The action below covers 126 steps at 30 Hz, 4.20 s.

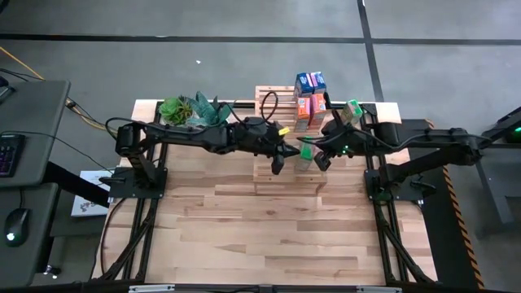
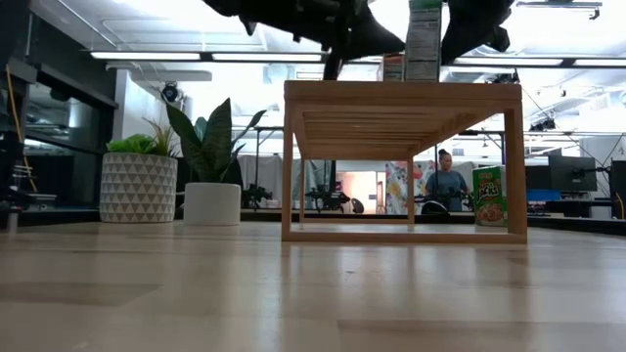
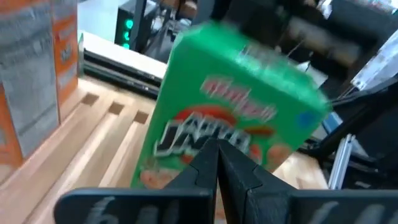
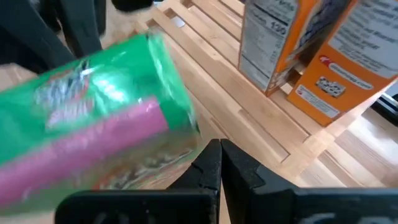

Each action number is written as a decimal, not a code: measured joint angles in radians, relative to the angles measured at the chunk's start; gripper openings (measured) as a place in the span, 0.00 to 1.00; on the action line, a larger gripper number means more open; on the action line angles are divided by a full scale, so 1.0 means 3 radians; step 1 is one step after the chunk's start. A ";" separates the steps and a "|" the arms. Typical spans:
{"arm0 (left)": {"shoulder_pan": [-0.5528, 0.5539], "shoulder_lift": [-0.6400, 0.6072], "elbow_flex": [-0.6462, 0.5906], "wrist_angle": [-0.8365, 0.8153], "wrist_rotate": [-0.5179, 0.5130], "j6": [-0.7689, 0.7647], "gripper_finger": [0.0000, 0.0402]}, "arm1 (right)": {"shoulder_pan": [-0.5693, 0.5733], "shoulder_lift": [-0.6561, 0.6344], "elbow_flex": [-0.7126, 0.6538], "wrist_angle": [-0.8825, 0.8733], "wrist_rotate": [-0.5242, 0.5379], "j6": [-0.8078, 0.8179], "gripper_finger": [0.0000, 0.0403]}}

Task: Stack cereal on shelf
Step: Put the left green cereal box on the shelf

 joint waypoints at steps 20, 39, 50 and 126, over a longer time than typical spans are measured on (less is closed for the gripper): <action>0.0252 0.0036 -0.0001 -0.0625 0.0461 0.0582 0.00 | 0.0010 -0.0311 0.0000 -0.0372 -0.0269 0.0213 0.00; 0.0079 0.0531 0.0493 -0.0864 0.0580 0.0990 0.00 | 0.0010 -0.0311 0.0000 -0.0363 -0.0289 0.0187 0.00; 0.0212 0.0532 0.0493 -0.0788 0.0300 0.1086 0.00 | 0.0010 -0.0311 0.0000 -0.0363 -0.0286 0.0184 0.00; 0.0080 0.0647 0.0493 -0.0200 0.0256 0.0912 0.00 | 0.0010 -0.0384 0.0000 -0.0260 -0.0289 0.0221 0.00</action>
